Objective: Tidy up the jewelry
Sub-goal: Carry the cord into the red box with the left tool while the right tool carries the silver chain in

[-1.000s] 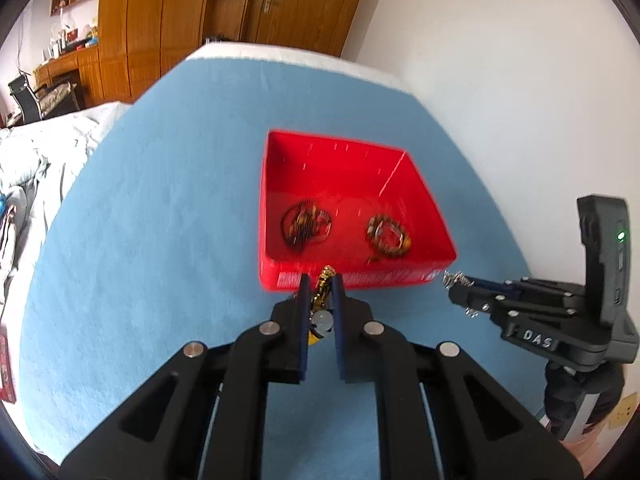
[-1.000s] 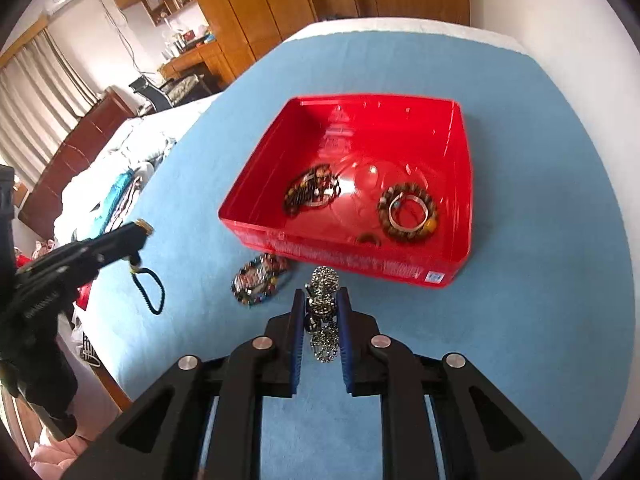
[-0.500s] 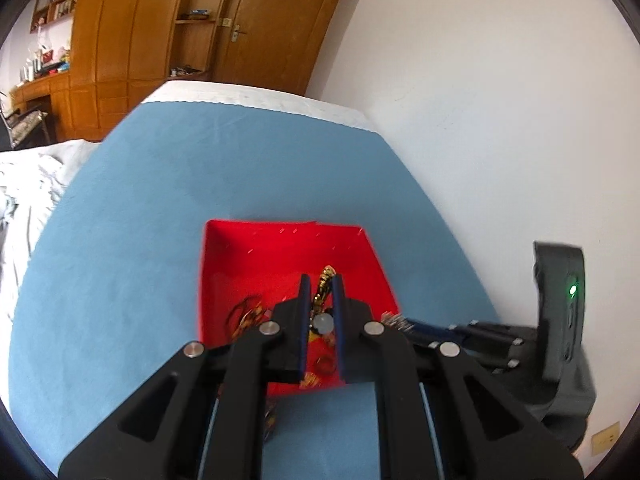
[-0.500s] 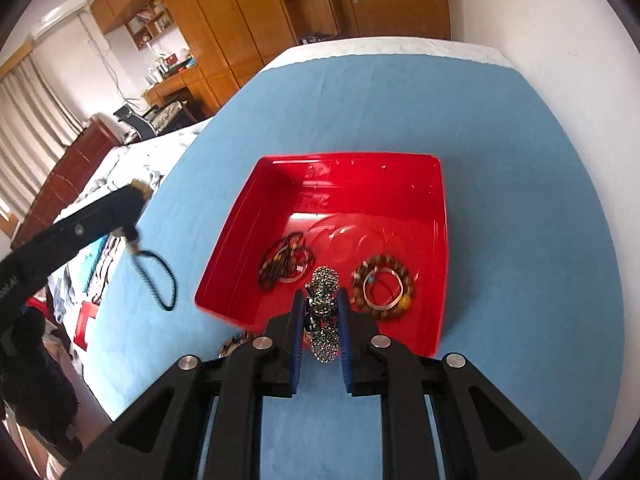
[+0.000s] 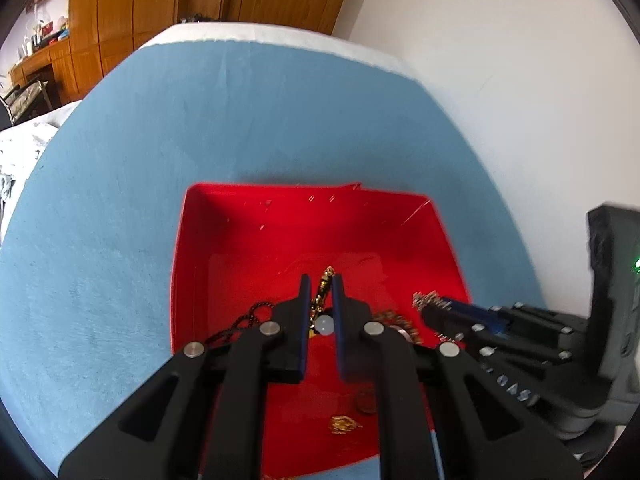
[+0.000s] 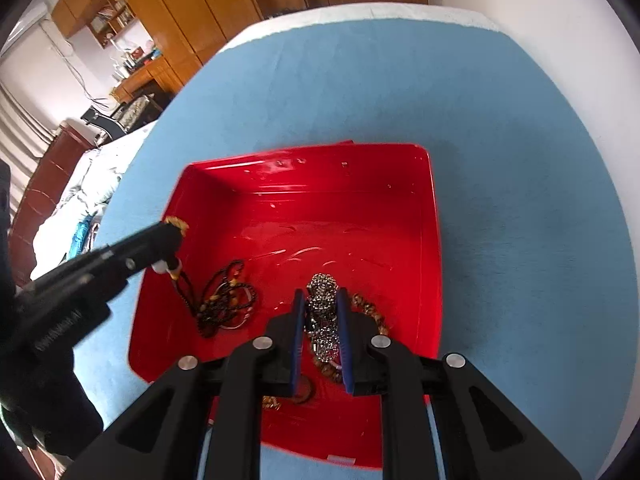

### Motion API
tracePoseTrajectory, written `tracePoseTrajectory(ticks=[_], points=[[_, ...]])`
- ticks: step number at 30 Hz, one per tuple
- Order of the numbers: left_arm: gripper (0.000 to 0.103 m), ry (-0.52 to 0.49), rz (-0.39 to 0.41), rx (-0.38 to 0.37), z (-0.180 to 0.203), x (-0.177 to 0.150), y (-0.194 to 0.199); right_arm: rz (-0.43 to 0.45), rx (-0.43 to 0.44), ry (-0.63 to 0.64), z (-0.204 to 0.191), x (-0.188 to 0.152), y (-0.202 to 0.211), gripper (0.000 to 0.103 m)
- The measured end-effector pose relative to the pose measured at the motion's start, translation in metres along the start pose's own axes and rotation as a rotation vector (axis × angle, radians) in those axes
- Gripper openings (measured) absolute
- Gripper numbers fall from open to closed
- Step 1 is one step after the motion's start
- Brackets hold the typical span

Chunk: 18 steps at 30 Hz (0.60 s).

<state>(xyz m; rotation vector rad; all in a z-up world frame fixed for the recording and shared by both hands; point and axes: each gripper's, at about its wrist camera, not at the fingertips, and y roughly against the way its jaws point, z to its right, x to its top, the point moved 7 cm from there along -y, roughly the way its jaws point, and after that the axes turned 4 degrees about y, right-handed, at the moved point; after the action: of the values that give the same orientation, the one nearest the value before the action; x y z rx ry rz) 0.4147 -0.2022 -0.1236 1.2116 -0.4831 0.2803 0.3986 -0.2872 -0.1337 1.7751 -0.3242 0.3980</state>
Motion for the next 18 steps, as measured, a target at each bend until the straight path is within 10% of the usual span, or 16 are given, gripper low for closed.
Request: tracePoseTrajectory(ticks=[14, 18], points=[[0.013, -0.018, -0.078, 0.058, -0.013, -0.009, -0.028, -0.007, -0.007, 0.003, 0.008, -0.001, -0.011, 0.023], [0.028, -0.02, -0.055, 0.076, -0.016, -0.015, -0.013, 0.0, 0.008, 0.002, 0.006, -0.006, -0.004, 0.023]])
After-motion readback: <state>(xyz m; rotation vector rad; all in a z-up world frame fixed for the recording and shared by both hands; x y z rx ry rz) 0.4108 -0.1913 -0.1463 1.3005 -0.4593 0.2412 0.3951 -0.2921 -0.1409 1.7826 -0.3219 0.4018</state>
